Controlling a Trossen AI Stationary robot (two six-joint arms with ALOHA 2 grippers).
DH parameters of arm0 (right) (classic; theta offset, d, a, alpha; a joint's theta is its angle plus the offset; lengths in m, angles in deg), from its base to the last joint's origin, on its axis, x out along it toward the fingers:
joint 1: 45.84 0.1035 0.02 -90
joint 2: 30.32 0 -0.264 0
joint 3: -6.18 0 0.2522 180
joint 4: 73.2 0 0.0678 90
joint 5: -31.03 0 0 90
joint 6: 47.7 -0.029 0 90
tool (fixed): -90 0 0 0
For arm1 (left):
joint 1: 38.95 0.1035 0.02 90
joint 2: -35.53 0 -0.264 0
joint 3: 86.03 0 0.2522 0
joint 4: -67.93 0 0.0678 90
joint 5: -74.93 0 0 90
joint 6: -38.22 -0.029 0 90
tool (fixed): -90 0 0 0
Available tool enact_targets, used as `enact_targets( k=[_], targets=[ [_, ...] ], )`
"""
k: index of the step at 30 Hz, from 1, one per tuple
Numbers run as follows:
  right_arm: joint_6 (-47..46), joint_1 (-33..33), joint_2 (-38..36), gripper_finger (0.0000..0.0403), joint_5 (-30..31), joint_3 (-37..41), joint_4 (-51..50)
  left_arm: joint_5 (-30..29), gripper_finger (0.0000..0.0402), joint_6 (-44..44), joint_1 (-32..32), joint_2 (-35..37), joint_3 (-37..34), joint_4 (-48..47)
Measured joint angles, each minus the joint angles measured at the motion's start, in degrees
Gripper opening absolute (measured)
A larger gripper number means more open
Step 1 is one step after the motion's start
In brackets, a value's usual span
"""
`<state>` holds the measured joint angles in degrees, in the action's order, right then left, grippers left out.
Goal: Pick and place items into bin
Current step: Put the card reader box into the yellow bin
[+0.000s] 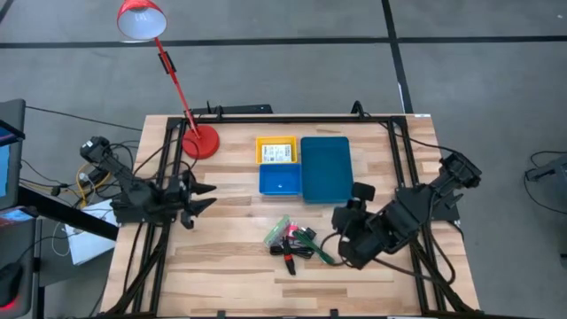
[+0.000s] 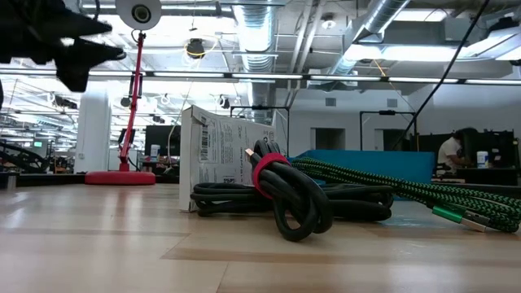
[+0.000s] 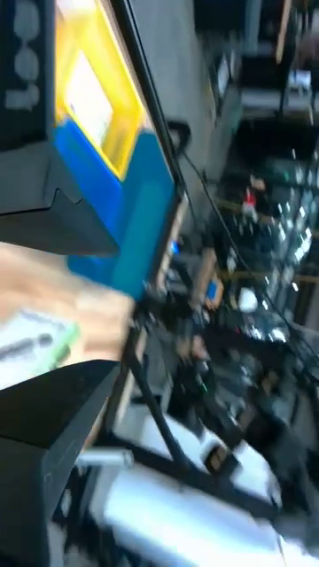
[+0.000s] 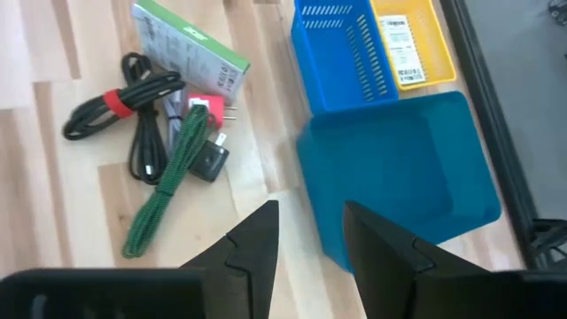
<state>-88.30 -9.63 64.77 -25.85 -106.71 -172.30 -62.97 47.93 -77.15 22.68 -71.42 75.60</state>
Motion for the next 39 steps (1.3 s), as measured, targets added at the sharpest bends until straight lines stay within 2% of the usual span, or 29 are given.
enact_targets(
  k=[3,7,14,19,25,31,39],
  targets=[
    [-2.7,1.5,0.0,0.0123,0.3,0.0,0.0,3.9,0.019,0.5,2.0,0.0,0.1,2.9],
    [-5.3,3.9,0.0,0.0123,3.3,0.0,-0.1,10.3,0.019,2.2,4.6,-2.1,2.3,2.1],
    [-11.1,6.8,0.0,0.0123,7.7,0.0,-1.5,17.1,0.019,2.4,8.4,-15.2,11.8,0.4],
    [-13.5,7.1,0.0,0.0123,9.0,0.0,-1.4,18.1,0.019,4.4,11.7,-26.8,22.9,-9.5],
    [-13.5,5.9,0.0,0.0123,8.8,0.0,-1.3,19.8,0.019,14.7,15.1,-39.4,35.7,-24.4],
    [-13.5,4.8,0.0,0.0123,8.2,0.0,-1.3,23.1,0.019,24.4,16.7,-49.9,44.8,-31.7],
    [-13.2,3.7,0.0,0.0123,7.3,0.0,-1.6,34.0,0.019,36.1,20.5,-61.1,54.6,-40.2]
  ],
)
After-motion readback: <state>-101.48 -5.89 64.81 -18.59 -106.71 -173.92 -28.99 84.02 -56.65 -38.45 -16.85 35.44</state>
